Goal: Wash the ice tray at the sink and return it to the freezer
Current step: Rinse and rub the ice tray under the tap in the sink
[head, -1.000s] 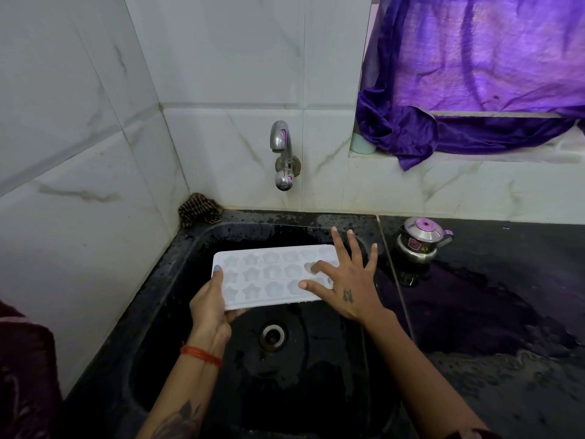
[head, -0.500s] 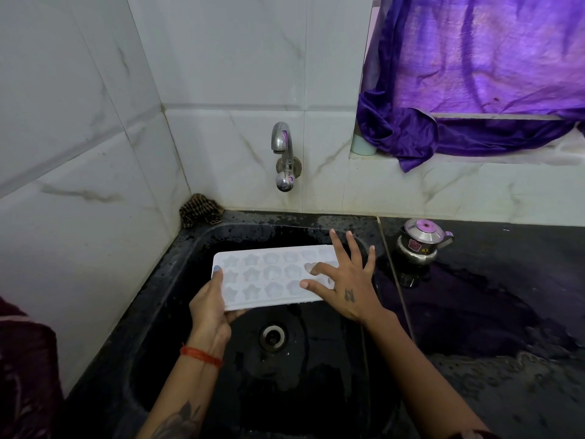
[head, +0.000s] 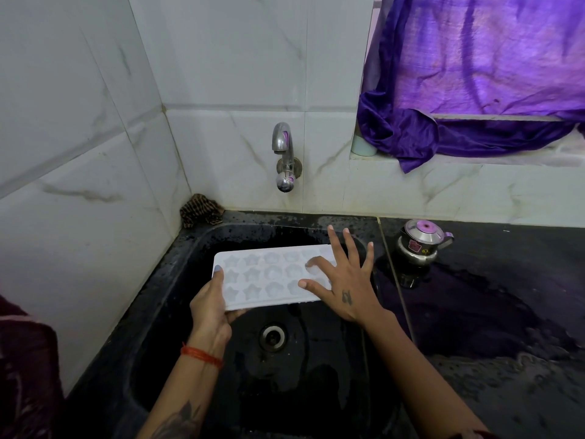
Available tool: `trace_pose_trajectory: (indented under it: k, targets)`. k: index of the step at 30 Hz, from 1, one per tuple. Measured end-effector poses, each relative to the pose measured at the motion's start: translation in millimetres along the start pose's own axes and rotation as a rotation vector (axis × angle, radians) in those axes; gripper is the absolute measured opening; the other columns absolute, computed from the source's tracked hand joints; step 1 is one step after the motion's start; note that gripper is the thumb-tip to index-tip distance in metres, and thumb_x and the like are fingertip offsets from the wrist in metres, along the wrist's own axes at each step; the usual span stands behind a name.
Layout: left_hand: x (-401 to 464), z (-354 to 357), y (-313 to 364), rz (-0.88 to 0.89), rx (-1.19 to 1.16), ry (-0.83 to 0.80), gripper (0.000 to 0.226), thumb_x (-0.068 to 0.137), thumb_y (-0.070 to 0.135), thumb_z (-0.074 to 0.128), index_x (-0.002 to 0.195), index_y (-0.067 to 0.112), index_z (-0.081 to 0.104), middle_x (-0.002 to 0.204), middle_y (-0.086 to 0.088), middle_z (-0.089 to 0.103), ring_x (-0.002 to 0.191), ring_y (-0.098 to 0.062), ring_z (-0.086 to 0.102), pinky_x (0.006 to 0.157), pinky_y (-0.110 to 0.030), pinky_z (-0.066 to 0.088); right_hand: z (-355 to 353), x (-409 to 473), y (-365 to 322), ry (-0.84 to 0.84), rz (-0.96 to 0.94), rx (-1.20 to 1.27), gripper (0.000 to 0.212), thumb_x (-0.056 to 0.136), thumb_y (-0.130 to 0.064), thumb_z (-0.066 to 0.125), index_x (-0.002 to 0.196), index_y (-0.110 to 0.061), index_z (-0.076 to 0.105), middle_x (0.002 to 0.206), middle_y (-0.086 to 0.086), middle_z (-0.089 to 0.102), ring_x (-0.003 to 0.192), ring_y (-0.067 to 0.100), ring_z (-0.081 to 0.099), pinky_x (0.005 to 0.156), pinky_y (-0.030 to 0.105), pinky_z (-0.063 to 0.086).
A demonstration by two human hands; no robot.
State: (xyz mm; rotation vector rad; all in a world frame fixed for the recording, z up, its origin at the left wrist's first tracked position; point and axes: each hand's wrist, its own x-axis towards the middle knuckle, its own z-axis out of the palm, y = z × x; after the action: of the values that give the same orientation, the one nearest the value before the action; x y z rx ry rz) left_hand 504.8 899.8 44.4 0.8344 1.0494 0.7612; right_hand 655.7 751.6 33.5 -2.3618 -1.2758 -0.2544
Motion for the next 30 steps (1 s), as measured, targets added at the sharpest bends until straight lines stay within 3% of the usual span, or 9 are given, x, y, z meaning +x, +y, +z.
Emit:
trace_pose_trajectory:
  k: [5, 11, 15, 21, 30]
  targets:
    - [1, 0, 1, 0.002, 0.005, 0.004, 0.017, 0.092, 0.034, 0.057, 0.088, 0.017, 0.061, 0.085, -0.004, 0.065, 0.076, -0.02, 0.064, 0.06, -0.039, 0.054, -10, 5, -12, -0.03, -0.044, -0.004, 0.068, 0.076, -0.08, 0.016, 0.115, -0.041, 0.056, 0.159, 0.0, -0.008, 0.144, 0.023, -0.018, 0.107, 0.056, -0.022]
    - [-2, 2, 1, 0.001, 0.003, -0.016, 0.017, 0.093, 0.034, 0.056, 0.09, 0.017, 0.061, 0.085, -0.004, 0.066, 0.076, -0.02, 0.063, 0.061, -0.039, 0.053, -5, 8, -19, -0.075, -0.091, -0.102, 0.083, 0.072, -0.083, -0.001, 0.111, -0.045, 0.061, 0.159, 0.002, -0.004, 0.145, 0.028, -0.015, 0.105, 0.061, -0.023]
    - [-1, 3, 3, 0.0, 0.004, -0.015, 0.021, 0.092, 0.034, 0.057, 0.098, 0.015, 0.061, 0.086, -0.004, 0.066, 0.078, -0.021, 0.064, 0.063, -0.04, 0.054, -5, 9, -20, -0.126, -0.097, -0.095, 0.078, 0.072, -0.081, 0.001, 0.116, -0.048, 0.057, 0.159, 0.0, -0.005, 0.144, 0.028, -0.018, 0.104, 0.059, -0.025]
    - [-3, 5, 3, -0.001, 0.006, -0.021, 0.017, 0.093, 0.033, 0.057, 0.086, 0.018, 0.06, 0.084, -0.004, 0.065, 0.076, -0.021, 0.063, 0.065, -0.041, 0.054, -6, 8, -19, -0.12, -0.09, -0.077, 0.072, 0.074, -0.081, 0.007, 0.109, -0.046, 0.06, 0.159, 0.0, -0.002, 0.145, 0.028, -0.016, 0.104, 0.059, -0.024]
    - [-3, 5, 3, 0.006, 0.007, -0.014, 0.017, 0.093, 0.033, 0.057, 0.084, 0.019, 0.06, 0.082, -0.003, 0.065, 0.074, -0.02, 0.063, 0.062, -0.04, 0.054, -6, 6, -18, -0.076, -0.07, -0.149, 0.083, 0.073, -0.083, -0.004, 0.106, -0.043, 0.061, 0.159, 0.002, -0.001, 0.145, 0.029, -0.013, 0.104, 0.063, -0.021]
